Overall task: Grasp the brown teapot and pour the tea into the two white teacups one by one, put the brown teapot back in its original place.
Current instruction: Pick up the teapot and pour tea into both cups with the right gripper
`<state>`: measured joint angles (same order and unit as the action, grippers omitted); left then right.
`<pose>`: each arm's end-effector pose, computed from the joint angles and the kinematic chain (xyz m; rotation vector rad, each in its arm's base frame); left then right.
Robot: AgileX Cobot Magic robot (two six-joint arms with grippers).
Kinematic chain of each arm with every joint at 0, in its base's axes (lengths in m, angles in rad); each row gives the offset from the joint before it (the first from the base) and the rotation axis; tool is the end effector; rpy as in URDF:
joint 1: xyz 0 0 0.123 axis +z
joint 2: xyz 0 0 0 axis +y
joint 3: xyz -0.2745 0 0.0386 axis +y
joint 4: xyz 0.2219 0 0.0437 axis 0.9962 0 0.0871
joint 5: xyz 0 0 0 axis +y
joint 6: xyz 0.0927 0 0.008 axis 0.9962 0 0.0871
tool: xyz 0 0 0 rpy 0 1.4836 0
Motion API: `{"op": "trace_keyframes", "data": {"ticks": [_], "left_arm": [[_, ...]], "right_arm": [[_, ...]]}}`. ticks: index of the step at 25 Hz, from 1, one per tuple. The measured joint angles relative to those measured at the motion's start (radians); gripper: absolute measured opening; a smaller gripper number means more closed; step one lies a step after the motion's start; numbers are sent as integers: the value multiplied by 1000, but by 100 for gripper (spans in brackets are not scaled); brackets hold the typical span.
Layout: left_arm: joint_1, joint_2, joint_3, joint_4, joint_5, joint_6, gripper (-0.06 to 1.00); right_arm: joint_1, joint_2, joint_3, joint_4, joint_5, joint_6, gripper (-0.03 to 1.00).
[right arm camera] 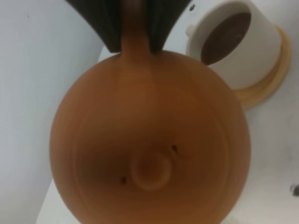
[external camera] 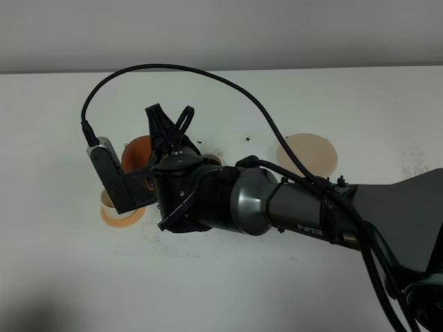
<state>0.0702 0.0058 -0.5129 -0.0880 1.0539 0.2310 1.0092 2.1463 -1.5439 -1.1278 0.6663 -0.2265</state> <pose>-0.0178 -0.0084 0.2680 0.1670 2.0215 0.0851 0.2788 0.3454 0.1851 -2.0230 1.2550 -0.8269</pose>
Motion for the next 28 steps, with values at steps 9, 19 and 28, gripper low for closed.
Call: {"op": "trace_keyframes", "data": {"ticks": [9,19,28], "left_arm": [[0,0,0,0,0,0,31],[0,0,0,0,0,0,31],[0,0,0,0,0,-1,31]], "right_arm": [[0,0,0,-7,-2,-18,8],[0,0,0,-28,-18,-25,8],[0,0,0,-37,-23,-25,8]]}}
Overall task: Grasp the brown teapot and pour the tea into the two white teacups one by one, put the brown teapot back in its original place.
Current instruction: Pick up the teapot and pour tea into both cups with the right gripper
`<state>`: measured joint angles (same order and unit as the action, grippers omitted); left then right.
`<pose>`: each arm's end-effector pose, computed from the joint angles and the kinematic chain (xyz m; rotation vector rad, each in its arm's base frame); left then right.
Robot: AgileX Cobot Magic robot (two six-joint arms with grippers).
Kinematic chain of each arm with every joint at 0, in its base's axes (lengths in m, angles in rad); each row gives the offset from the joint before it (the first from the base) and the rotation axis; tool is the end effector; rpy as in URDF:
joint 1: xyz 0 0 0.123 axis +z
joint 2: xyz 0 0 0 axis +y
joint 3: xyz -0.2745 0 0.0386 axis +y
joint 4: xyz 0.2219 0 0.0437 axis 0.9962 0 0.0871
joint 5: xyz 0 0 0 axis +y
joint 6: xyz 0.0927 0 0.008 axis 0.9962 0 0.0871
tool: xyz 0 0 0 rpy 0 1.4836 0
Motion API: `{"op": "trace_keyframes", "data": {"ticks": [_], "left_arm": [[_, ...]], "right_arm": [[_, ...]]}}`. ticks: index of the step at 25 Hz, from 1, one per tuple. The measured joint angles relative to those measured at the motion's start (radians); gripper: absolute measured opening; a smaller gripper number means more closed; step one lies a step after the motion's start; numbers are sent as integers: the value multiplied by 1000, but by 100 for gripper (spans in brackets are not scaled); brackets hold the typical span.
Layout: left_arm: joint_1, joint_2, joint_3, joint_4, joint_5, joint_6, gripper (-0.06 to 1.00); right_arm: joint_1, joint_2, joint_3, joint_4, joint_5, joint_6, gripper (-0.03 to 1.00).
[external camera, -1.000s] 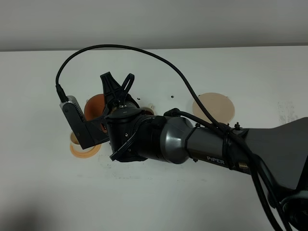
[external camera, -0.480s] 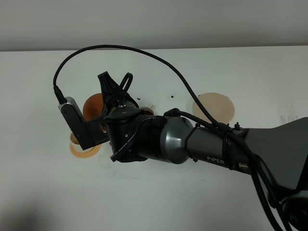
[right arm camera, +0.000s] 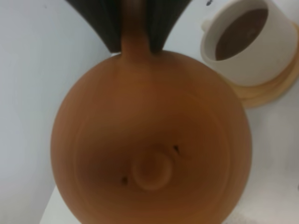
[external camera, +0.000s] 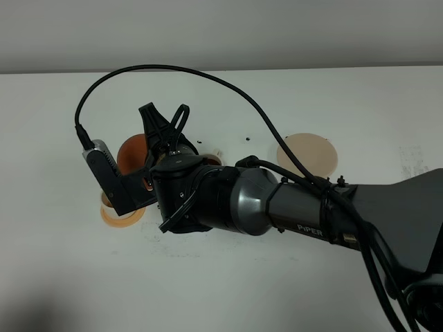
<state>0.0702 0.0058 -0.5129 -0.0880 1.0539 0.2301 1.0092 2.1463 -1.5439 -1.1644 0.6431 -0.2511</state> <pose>-0.0178 -0.0084 0.2680 0.1660 2.0215 0.0845 0.2795 0.3478 0.1867 -2.0458 1.1785 -0.8452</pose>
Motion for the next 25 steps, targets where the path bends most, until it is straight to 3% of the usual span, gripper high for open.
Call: {"op": "trace_keyframes", "data": {"ticks": [25], "left_arm": [[0,0,0,0,0,1,31]], "right_arm": [[0,21,0,-38,-5,-22,8]]}}
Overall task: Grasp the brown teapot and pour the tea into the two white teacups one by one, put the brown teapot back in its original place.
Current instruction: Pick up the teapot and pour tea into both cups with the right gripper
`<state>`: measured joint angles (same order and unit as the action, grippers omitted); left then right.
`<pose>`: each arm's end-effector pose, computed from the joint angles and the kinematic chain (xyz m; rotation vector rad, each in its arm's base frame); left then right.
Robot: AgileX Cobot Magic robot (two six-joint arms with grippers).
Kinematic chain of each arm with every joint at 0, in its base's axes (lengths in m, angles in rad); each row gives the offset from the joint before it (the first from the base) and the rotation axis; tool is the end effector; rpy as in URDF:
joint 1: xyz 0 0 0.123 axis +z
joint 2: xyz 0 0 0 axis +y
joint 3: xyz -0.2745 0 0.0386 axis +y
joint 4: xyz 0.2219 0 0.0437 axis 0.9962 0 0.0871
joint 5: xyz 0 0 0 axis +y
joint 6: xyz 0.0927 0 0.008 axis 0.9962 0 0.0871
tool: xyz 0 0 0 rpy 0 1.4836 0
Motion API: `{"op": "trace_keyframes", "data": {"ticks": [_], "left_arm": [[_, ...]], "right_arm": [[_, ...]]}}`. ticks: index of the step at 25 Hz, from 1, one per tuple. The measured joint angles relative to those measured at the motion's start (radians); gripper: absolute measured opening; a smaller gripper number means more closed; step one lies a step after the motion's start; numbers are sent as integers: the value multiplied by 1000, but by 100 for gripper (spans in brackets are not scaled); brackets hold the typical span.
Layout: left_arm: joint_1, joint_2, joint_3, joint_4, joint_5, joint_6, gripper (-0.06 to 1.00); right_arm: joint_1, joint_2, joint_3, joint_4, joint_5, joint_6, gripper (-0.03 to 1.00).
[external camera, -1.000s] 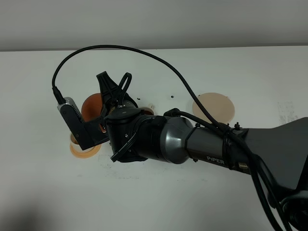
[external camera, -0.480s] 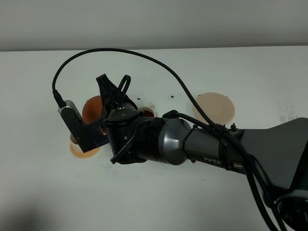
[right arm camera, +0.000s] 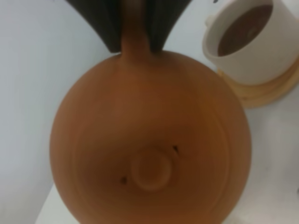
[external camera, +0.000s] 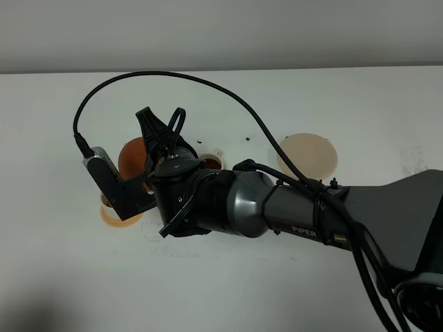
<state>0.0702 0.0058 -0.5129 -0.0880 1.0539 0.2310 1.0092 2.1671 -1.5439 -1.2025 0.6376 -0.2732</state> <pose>-0.0178 -0.0084 0.2680 0.1670 2.0215 0.0851 0.2812 0.3498 0.1791 -2.0872 1.1161 -0.8831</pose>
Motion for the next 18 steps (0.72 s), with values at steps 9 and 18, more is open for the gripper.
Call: {"op": "trace_keyframes", "data": {"ticks": [9,18], "left_arm": [[0,0,0,0,0,1,31],[0,0,0,0,0,1,31]], "right_arm": [[0,0,0,-30,-2,-16,8],[0,0,0,-54,1,-44,8]]}}
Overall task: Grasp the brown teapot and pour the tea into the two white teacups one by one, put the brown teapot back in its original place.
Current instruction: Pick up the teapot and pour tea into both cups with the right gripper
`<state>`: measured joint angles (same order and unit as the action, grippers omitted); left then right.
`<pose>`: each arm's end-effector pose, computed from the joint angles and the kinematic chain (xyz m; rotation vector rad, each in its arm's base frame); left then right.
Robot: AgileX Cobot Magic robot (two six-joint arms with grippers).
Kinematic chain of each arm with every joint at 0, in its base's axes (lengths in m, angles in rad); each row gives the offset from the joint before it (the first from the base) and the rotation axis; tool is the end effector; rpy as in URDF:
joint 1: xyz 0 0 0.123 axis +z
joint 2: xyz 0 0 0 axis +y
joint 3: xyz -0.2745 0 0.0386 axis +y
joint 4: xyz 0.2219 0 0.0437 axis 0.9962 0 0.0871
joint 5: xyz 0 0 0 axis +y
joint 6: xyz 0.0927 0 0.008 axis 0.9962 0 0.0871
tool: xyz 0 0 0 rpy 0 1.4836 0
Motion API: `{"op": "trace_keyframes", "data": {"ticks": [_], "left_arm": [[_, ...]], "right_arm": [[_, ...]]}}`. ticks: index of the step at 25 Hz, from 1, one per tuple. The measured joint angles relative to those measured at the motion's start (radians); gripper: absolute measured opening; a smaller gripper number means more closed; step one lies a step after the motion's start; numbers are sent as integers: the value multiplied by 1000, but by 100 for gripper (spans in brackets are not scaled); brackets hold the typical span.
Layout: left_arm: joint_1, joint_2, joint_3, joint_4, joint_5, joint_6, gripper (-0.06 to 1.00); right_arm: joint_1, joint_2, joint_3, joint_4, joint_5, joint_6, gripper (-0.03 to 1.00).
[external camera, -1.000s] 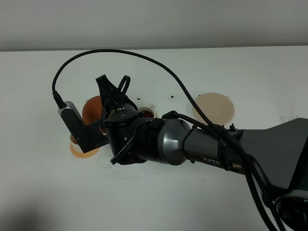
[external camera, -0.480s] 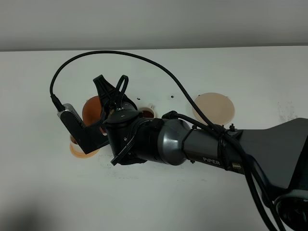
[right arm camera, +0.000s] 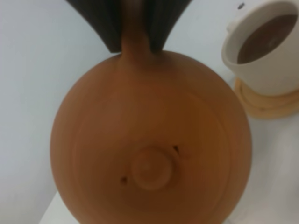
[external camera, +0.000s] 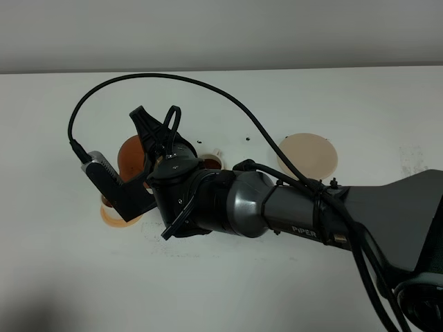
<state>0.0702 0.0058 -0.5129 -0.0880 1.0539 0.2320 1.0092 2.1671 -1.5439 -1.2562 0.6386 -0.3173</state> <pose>-0.0178 -0.0084 0.2680 0.1680 2.0214 0.0857 0.2828 0.3504 0.1815 -2.1223 1.0172 -0.9472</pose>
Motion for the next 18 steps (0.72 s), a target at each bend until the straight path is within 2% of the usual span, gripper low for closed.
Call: {"op": "trace_keyframes", "data": {"ticks": [18], "left_arm": [[0,0,0,0,0,0,31]], "right_arm": [[0,0,0,-52,0,-30,8]]}}
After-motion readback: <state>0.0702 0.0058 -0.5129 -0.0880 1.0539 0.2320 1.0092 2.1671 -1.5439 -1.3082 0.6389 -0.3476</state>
